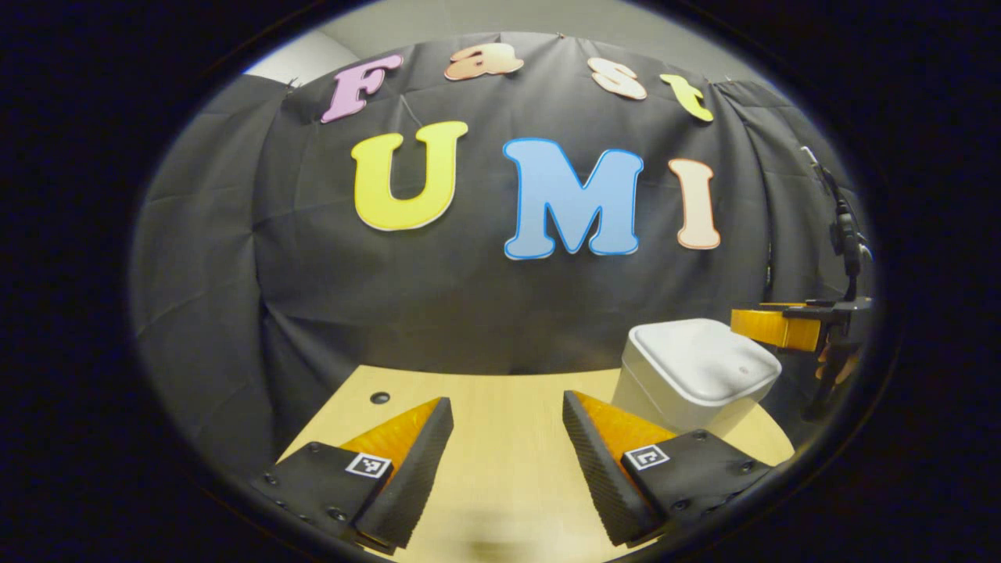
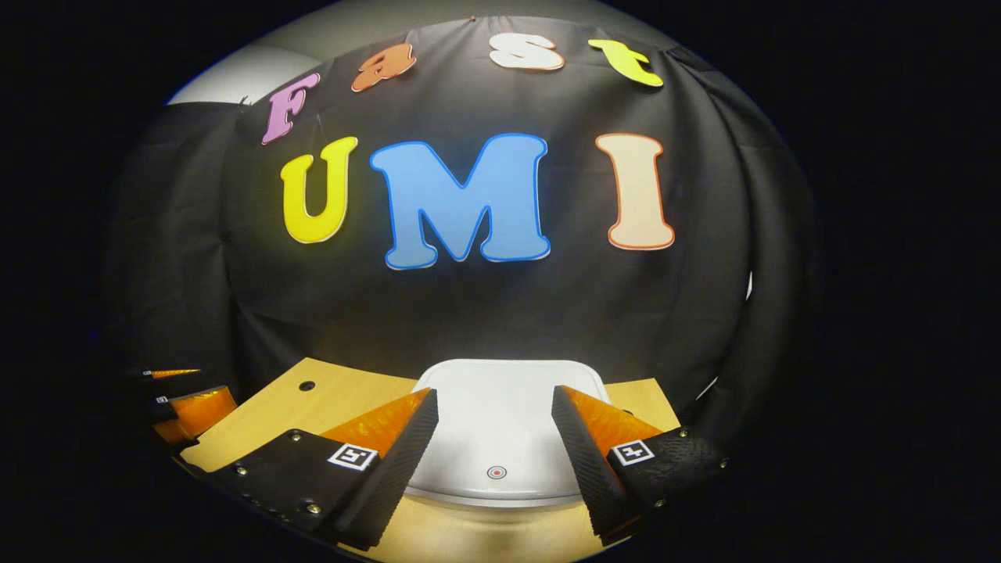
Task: Press the lid of the desktop garbage bin to open it, pick up the crumpled paper on the desktop and throw it into the bin, then pick up the pop can on the desktop and drop it into the bin, and finally close the garbage bin lid.
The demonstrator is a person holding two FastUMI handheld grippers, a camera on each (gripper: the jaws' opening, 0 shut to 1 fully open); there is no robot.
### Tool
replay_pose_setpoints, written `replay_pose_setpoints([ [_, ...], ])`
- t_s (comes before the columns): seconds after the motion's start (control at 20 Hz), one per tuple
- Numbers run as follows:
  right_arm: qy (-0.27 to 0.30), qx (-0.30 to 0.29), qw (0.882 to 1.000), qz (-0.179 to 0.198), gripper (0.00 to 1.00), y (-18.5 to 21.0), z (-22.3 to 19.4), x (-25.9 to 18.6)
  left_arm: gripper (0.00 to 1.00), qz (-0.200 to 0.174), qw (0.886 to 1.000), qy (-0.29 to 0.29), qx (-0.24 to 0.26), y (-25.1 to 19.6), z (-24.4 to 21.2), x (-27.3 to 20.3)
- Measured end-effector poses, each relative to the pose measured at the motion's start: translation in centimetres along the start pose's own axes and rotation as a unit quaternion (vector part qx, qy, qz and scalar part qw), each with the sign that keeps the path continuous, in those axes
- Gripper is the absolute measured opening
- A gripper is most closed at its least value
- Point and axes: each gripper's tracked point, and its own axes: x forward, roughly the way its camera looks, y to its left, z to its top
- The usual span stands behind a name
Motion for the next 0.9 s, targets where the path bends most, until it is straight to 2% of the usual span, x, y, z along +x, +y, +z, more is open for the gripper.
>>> replay_pose_setpoints([
  [0.2,-0.063,0.016,0.998,-0.006,0.93,0.7,2.7,-2.2,0.99,0.0,0.998,-0.054,0.025,-0.9,4.0,-1.0],
  [0.25,-0.073,0.017,0.997,-0.01,0.93,0.7,3.1,-2.7,0.93,-0.001,0.997,-0.07,0.029,-1.3,5.1,-1.4],
  [0.3,-0.083,0.015,0.996,-0.014,0.93,0.8,3.5,-3.2,0.92,-0.002,0.996,-0.081,0.035,-1.7,6.0,-1.9],
  [0.35,-0.091,0.012,0.996,-0.018,0.93,0.7,3.8,-3.7,0.86,-0.003,0.995,-0.093,0.044,-2.1,6.8,-2.3],
  [0.45,-0.107,0.002,0.994,-0.025,0.93,0.9,4.3,-4.7,0.99,-0.007,0.991,-0.113,0.068,-3.1,8.1,-3.0],
  [0.5,-0.113,-0.002,0.993,-0.026,0.93,1.0,4.4,-5.1,0.93,-0.012,0.989,-0.124,0.076,-3.7,8.7,-3.4],
  [0.55,-0.12,-0.005,0.992,-0.026,0.93,1.4,4.9,-5.9,1.0,-0.019,0.988,-0.131,0.079,-4.4,9.1,-3.8],
  [0.7,-0.129,-0.011,0.991,-0.024,0.93,2.0,4.8,-7.1,1.0,-0.033,0.987,-0.137,0.083,-6.0,9.3,-4.5],
  [0.9,-0.133,-0.01,0.991,-0.021,0.93,2.7,4.7,-8.2,1.0,-0.035,0.985,-0.149,0.077,-6.6,9.8,-5.7],
])
